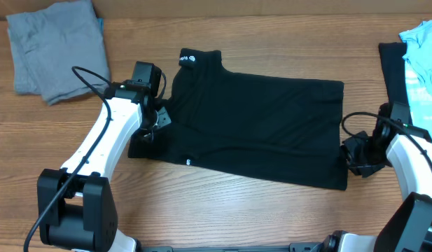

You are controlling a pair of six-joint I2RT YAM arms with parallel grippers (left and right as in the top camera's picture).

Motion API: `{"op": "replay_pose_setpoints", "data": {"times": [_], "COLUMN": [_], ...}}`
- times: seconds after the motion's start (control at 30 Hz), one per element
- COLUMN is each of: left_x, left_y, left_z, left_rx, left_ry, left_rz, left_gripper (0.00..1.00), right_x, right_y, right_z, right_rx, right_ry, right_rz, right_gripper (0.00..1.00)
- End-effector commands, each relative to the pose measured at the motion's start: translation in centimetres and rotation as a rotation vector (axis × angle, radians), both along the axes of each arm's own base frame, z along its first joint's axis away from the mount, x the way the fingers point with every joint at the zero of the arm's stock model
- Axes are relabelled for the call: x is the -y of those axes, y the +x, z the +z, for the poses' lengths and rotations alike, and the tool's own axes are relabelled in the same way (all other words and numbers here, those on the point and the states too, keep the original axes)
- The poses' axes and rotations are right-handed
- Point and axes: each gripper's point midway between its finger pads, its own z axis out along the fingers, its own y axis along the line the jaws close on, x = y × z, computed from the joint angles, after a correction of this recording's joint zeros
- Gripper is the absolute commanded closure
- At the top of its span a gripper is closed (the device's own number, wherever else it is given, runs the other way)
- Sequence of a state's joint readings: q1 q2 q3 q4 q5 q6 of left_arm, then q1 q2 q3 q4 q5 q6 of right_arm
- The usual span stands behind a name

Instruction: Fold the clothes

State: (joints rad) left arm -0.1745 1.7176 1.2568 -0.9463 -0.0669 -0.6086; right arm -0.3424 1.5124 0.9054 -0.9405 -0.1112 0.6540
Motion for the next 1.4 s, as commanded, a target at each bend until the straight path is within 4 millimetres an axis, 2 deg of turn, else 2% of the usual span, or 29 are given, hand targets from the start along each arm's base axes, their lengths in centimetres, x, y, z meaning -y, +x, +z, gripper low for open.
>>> {"op": "replay_pose_setpoints", "data": {"times": [0.0,0.03,0.07,0.1,0.23,0.3,0.4,0.47,0.6,0.77,1.0,1.1,1.37], "left_x": [-0.5,-0.3,0.2,0.6,3.2,3.5,4.1,4.4,5.1,6.3,6.6,7.5,7.8], "left_y": [2.0,2.7,3.7,4.6,9.0,11.1,14.3,16.2,19.7,23.0,24.5,24.8,26.1], "left_z": [2.2,3.1,4.2,5.2,11.0,13.3,15.6,15.9,13.7,9.2,3.0,1.2,-3.1], "left_rx": [0.072,0.098,0.135,0.169,0.38,0.48,0.612,0.655,0.651,0.595,0.515,0.506,0.504], "left_ry": [0.05,0.051,0.043,0.031,-0.051,-0.036,-0.015,-0.012,-0.008,-0.02,-0.014,-0.05,-0.05], "left_rz": [-0.115,-0.135,-0.159,-0.184,-0.288,-0.321,-0.363,-0.365,-0.384,-0.424,-0.454,-0.492,-0.505], "left_gripper": [0.41,0.2,0.1,0.01,0.0,0.0,0.0,0.0,0.0,0.0,0.0,0.0,0.0], "right_x": [0.4,0.6,0.8,0.9,1.1,0.7,-0.8,-2.6,-5.5,-7.8,-8.3,-8.3,-8.3], "right_y": [3.1,4.1,5.2,6.4,10.7,12.3,13.3,13.5,13.4,13.5,13.1,13.1,12.7], "right_z": [2.5,3.5,4.5,5.9,11.4,13.8,15.5,15.5,14.6,13.1,11.8,11.7,11.5], "right_rx": [0.098,0.129,0.166,0.208,0.381,0.449,0.489,0.492,0.458,0.421,0.369,0.367,0.349], "right_ry": [-0.035,-0.048,-0.056,-0.067,-0.107,-0.121,-0.129,-0.126,-0.108,-0.081,-0.069,-0.068,-0.065], "right_rz": [0.08,0.094,0.11,0.117,0.144,0.165,0.221,0.289,0.372,0.424,0.438,0.439,0.439], "right_gripper": [0.33,0.19,0.05,0.0,0.0,0.0,0.0,0.0,0.0,0.0,0.0,0.0,0.0]}}
